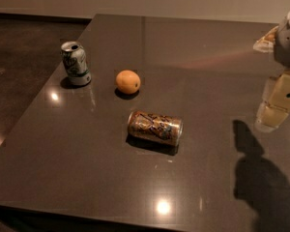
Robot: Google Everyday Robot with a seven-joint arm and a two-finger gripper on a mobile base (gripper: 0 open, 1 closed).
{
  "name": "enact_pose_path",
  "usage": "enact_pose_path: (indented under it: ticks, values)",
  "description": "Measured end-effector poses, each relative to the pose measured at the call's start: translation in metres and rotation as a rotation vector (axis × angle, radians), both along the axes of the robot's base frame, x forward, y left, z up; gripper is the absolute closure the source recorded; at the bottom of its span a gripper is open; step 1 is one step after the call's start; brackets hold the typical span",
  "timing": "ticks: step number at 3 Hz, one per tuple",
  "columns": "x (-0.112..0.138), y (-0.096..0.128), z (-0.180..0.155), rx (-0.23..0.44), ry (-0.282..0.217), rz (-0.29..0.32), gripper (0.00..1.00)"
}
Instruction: Pick orange
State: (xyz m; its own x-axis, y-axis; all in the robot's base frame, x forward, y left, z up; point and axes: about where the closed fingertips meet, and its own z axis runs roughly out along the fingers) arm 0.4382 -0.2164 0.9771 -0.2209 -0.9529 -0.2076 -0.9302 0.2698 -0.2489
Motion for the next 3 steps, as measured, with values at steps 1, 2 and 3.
enact_pose_path:
  ticks: [1,2,3]
  values:
    - [0.000,0.000,0.000,0.000,0.000,0.000,0.00]
    - [0.019,0.016,0.001,0.036,0.017,-0.006,0.00]
    - [0.064,0.063,-0.008,0.107,0.038,0.006,0.00]
